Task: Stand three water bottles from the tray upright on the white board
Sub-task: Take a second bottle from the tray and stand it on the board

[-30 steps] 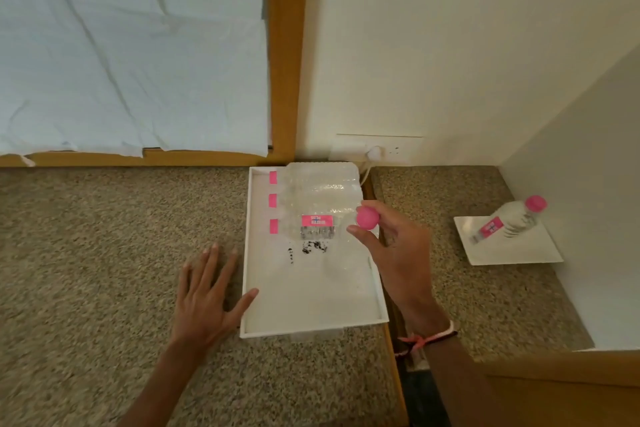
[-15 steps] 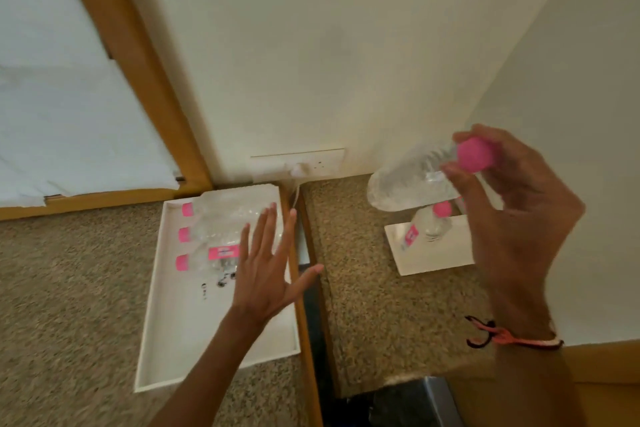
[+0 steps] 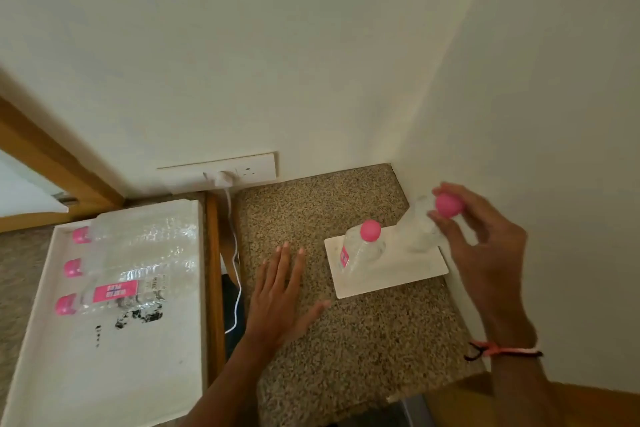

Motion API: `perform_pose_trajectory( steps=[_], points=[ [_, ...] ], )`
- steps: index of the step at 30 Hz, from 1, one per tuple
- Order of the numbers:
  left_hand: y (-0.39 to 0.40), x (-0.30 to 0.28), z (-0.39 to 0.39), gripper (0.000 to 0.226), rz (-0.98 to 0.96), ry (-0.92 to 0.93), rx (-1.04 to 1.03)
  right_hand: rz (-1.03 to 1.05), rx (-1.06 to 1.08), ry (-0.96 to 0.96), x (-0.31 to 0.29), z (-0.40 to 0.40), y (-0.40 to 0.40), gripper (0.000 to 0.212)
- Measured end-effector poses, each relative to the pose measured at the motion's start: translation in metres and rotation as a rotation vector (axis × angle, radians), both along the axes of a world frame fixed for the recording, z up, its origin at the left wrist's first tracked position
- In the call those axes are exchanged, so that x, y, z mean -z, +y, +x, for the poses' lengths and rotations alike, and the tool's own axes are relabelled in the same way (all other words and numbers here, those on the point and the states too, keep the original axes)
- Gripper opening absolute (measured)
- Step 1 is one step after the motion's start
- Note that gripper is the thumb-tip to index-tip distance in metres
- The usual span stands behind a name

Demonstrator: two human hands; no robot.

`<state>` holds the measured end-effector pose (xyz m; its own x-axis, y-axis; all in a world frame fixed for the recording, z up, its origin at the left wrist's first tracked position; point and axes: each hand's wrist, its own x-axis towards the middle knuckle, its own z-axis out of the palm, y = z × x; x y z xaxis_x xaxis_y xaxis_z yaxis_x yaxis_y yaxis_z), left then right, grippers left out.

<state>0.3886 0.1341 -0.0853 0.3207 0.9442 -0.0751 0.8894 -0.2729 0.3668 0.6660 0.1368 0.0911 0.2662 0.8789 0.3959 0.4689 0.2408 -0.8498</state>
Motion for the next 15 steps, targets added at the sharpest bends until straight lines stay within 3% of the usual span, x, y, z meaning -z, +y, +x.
perform_pose_trajectory(
  steps=[7,15],
  points=[
    [0.001,0.031,0.011,0.1,-0.032,0.072,0.022,-0.215,-0.062,0.057,0.065,0.003,0.01,0.043],
    [0.001,0.026,0.01,0.099,-0.046,0.074,0.051,-0.257,-0.065,-0.007,0.064,0.0,0.011,0.041]
  ],
)
